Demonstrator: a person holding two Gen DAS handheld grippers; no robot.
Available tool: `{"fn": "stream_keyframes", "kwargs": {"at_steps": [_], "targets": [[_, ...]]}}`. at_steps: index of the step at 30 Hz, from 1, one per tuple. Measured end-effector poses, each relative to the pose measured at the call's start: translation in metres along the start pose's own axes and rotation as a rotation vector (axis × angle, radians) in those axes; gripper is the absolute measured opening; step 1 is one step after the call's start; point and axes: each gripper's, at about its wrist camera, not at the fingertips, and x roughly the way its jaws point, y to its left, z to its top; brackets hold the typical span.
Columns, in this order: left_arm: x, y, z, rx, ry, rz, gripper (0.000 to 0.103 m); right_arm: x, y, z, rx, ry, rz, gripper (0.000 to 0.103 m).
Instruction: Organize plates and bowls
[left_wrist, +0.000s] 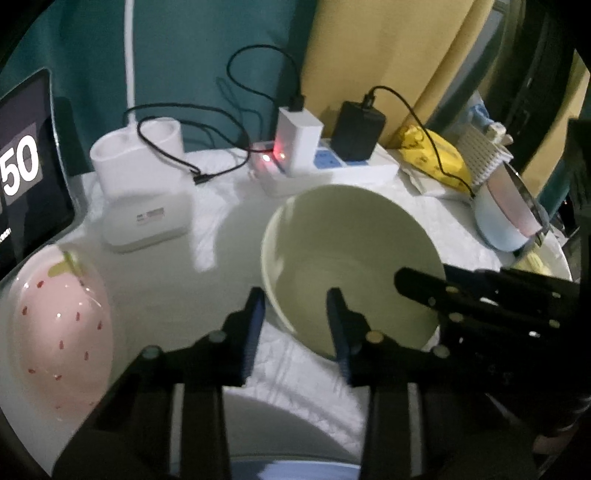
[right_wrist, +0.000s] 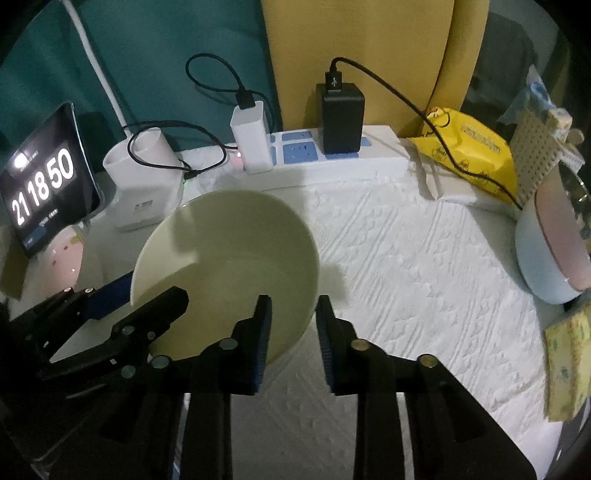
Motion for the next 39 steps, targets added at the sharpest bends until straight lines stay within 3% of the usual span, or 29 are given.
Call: {"fn": "stream_keyframes", "kwargs": {"at_steps": [20, 39], "targets": [[-0.017, -0.002, -0.007, -0.013, -0.046, 0.007, 0.035, -0.021, 0.002, -0.008, -0.03, -0.079, -0.009, 0.019], [-0.07, -0.018, -0.015, 0.014, -0.134, -0.007, 0.035, -0.082, 0.002, -0.019, -0.029, -0.194, -0.007, 0.019]]}}
